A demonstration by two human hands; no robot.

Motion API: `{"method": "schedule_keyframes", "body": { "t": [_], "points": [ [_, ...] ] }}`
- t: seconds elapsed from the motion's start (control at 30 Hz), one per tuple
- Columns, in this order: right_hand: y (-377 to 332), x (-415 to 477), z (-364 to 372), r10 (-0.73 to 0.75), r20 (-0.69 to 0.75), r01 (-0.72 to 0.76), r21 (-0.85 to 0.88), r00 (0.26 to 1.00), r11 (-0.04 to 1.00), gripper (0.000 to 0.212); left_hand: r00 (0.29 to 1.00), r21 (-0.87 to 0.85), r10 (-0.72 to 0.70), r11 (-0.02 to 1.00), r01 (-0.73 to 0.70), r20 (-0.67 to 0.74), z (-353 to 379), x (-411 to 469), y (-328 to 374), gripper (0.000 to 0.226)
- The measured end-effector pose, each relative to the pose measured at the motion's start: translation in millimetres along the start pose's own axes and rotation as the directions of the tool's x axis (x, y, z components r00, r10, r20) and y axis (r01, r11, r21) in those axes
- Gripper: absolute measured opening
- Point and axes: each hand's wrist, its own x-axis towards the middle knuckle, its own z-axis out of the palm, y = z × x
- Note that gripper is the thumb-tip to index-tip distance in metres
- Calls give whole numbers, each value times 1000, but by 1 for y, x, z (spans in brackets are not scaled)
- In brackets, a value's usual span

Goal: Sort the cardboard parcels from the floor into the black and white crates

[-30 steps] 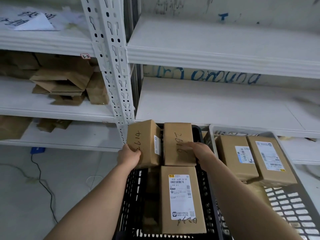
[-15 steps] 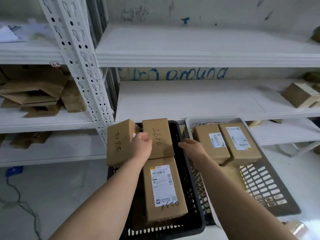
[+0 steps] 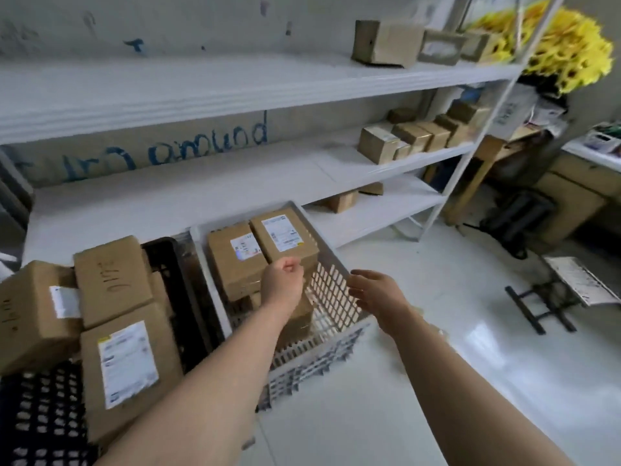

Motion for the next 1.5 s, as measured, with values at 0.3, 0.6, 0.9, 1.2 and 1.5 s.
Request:
{"method": "schedule_keyframes", "body": {
  "t": [0.3, 0.6, 0.9, 1.2, 1.5],
  "points": [
    [55, -25, -249, 104, -223, -77, 127, 969, 989, 22, 956, -12, -69, 997, 75, 284, 230, -88, 8, 16],
    [106, 29, -380, 248, -327, -164, 263, 912, 951, 17, 911, 155, -172, 980, 122, 374, 373, -77, -12, 15],
    [146, 175, -464, 407, -296, -300, 346, 864, 889, 20, 889, 271, -328, 931, 246, 319, 515, 13, -40, 19],
    [234, 325, -517, 532, -220, -445, 344, 818, 827, 9, 873, 377, -426, 868, 322, 236, 639, 101, -122, 15],
    [385, 466, -532, 573, -169, -527, 253, 802, 811, 22, 873, 423, -463, 829, 366, 153, 733, 180, -275, 23]
  ]
}}
